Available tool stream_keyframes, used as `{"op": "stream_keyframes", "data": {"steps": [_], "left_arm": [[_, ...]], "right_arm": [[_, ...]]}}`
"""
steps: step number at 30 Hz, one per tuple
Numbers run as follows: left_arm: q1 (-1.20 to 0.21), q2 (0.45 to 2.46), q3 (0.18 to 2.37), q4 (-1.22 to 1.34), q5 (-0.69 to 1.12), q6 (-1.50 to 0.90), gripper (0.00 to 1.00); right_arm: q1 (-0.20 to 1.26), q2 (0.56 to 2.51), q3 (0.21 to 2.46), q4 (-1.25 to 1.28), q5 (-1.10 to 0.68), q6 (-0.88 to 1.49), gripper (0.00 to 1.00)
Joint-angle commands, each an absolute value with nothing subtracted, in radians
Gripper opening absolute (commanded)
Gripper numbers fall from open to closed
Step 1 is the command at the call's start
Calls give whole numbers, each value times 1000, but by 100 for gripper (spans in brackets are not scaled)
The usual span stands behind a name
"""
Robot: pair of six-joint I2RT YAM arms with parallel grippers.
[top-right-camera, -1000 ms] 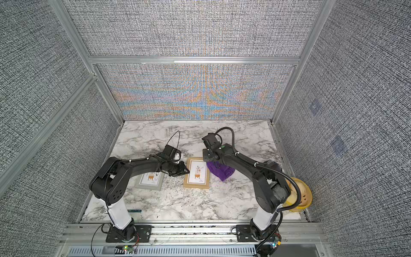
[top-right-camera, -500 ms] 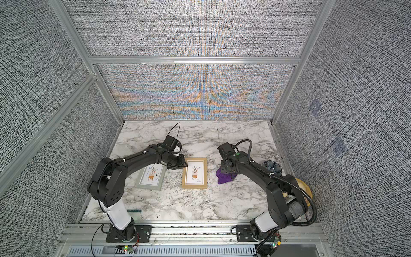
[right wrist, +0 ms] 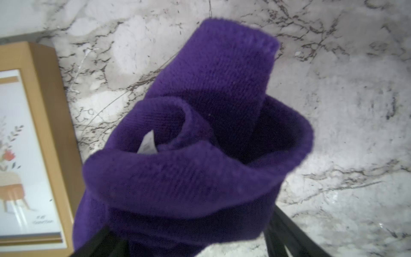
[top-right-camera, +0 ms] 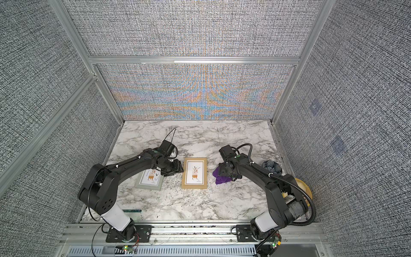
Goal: Wipe the picture frame with a cloth
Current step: Place the cleaning item at the center of the board.
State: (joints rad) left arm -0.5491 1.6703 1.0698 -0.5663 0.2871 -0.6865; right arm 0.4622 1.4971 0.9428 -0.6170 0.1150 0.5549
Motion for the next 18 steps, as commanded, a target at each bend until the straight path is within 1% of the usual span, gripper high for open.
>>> {"op": "stream_keyframes", "data": {"steps": [1, 5, 8, 12, 18], "left_arm": [[-573, 1639, 1082, -511, 314, -699, 63], [-625, 1601, 1090, -430, 340, -728, 63], [-660, 1599, 1057, -234, 426, -780, 63], [-714, 1683, 1064, 7, 531, -824, 63], [-778, 1800, 1166, 34, 525, -775, 61]], "right_arm": [[444, 1463, 945, -602, 22, 540, 88], [398, 1453, 939, -564, -143, 557, 89], [368, 1430, 926, -528, -210, 572, 89], [312, 1379, 901, -494, -293, 605, 88], [263, 1284, 895, -509, -295, 637, 89]]}}
